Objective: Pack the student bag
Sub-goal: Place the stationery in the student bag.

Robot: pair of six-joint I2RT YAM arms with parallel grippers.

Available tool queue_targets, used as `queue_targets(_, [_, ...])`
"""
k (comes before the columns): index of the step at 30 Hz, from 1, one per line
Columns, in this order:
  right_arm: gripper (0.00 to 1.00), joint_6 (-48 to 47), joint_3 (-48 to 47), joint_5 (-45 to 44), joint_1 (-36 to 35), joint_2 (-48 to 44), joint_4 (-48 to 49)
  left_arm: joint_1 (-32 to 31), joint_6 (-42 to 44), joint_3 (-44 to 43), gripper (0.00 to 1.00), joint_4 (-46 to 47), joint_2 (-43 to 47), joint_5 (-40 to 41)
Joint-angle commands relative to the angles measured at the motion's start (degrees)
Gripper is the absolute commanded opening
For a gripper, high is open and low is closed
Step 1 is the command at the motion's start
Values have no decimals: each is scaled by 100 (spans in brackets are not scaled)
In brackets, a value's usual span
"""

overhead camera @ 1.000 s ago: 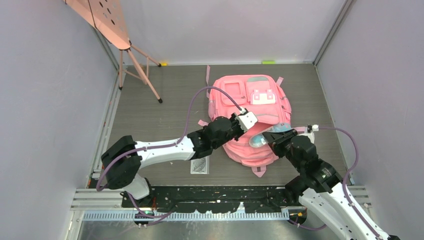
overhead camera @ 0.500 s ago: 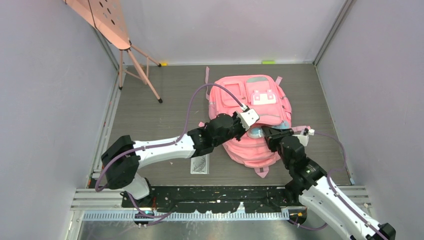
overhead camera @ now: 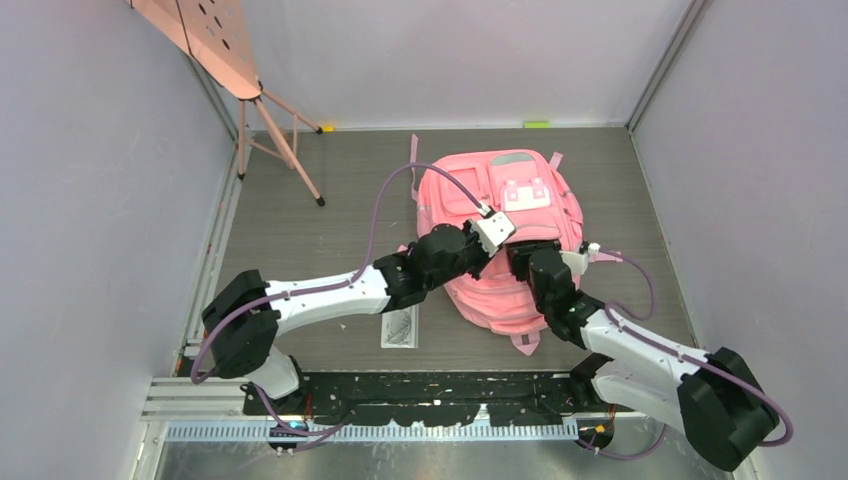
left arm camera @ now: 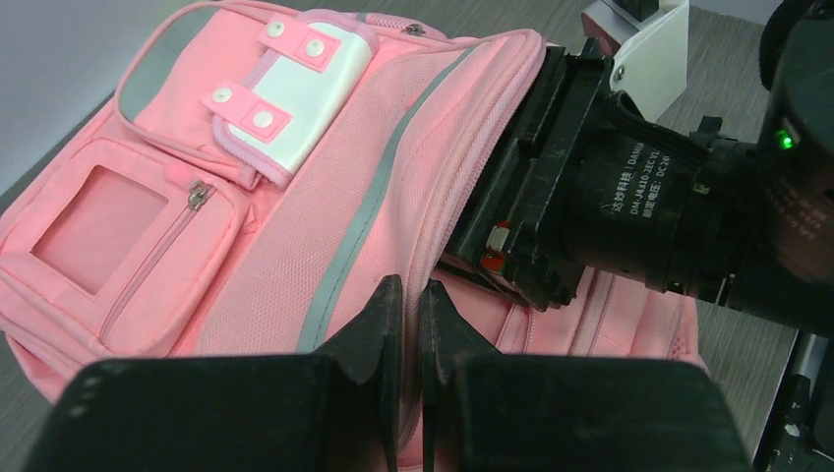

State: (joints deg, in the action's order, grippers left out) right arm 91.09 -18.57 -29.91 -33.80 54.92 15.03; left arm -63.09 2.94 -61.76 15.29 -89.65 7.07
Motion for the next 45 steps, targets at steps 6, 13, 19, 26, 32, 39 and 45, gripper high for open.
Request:
queue_targets(6, [48,-755,-284,-720,75,315,-217,-37,-100,-472,0,-121,370,119])
queue_targets(13, [70,-1153,-291,-740,82,-1248,-2240,183,-386,-570,0,-400,302,110])
queue_targets(19, [77,-1319,-483,-741,77,-2559,-4232,401,-615,-715,0,-603,189,119])
queue_targets(26, [84,-2382,-895,-1113,76,-3572,-5759,532,-630,-699,0,-783,158,152])
queue_targets(32, [96,-4005,-2027,-1645,75,-3434,-6356,584,-636,-564,8,-1046,256,-155])
queue_targets(39, [97,-5401,-3148,-1594,75,-2549,-6367,609,-976,-252,84,-1630,773,-463])
queue_targets(45, [97,-6549,-3633,312,75,-1963,-5773,605,-1495,210,100,-2572,1688,-1280])
